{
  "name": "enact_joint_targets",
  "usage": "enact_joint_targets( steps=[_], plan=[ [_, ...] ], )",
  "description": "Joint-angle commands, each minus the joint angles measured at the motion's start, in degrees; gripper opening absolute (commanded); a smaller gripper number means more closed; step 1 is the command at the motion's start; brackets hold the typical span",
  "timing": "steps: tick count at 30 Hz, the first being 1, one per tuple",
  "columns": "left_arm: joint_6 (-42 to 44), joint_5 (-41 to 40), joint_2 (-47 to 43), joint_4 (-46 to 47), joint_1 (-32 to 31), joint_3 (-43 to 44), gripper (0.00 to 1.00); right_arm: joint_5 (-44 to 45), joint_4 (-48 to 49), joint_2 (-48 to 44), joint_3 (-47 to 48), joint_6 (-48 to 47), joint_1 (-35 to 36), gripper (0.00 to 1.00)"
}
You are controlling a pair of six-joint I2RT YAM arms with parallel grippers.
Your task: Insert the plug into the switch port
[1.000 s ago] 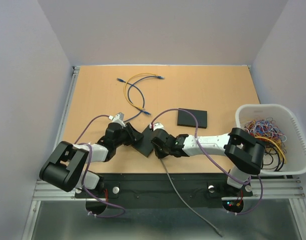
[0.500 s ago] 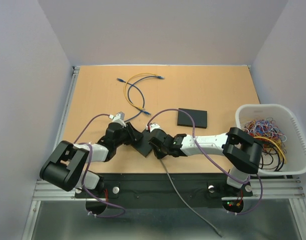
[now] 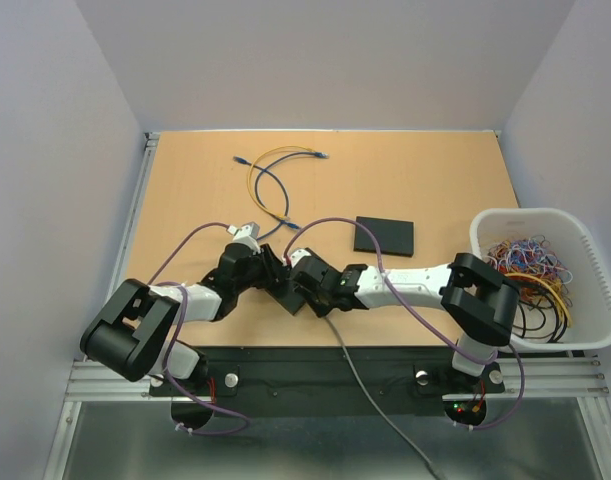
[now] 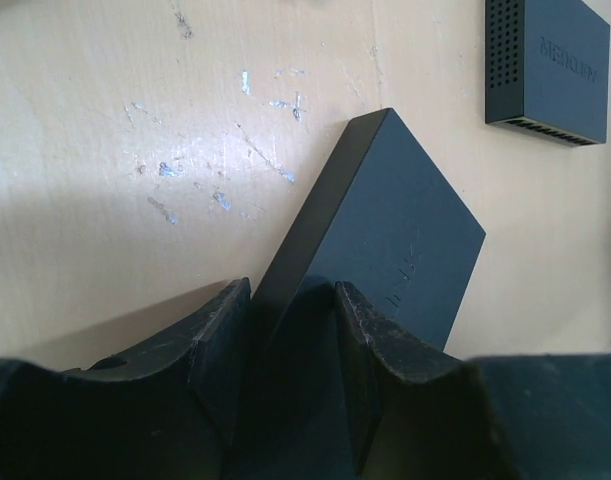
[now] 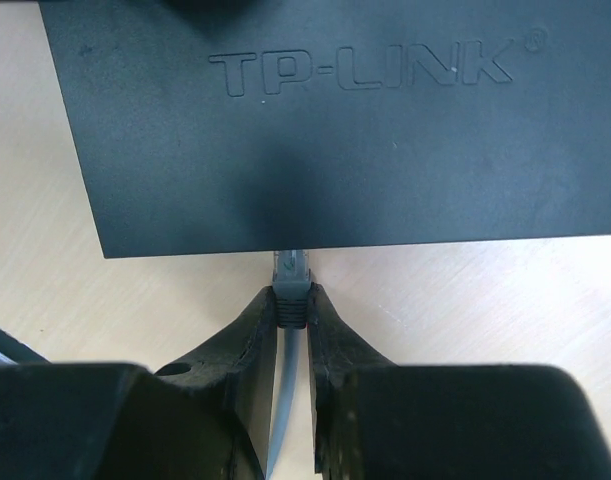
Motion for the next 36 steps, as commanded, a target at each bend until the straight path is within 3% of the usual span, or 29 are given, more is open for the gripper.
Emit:
enact_joint_targets(
  steps=[1,12,17,20,27,31,36],
  plan=[
    [1.50,2.42,0.47,-4.66,-2.95,1.15,0.49,1.78,5.90,1.33,4.91,-3.46,0.92,0.00],
    [1.68,1.98,1.53,-5.45,-6.29,2.12,0.49,4.69,10.20,0.10,6.05,-7.68,0.92,0.00],
    [1.59,1.89,1.53,-5.63,-7.87,2.12,0.49,3.02,16.87,-2.97,3.25,-9.96,0.92,0.00],
    [0.19,0.32,0.31,-6.68,-10.93,1.08,0.49,2.75,22.14,-3.68,2.62,-10.67,0.92,0.01],
    [-4.82,-2.77,-0.50,-5.37,-18.33,-1.74,0.49,-0.50,24.70,0.97,7.46,-10.75,0.92,0.00],
    [-7.46,-3.55,0.12,-3.61,-21.76,-2.62,0.49,-1.03,30.14,0.72,5.28,-10.93,0.92,0.00],
    [-7.90,-5.93,0.21,-3.43,-24.14,-3.24,0.49,-4.98,45.70,-3.15,-1.85,-11.20,0.92,0.01]
  ],
)
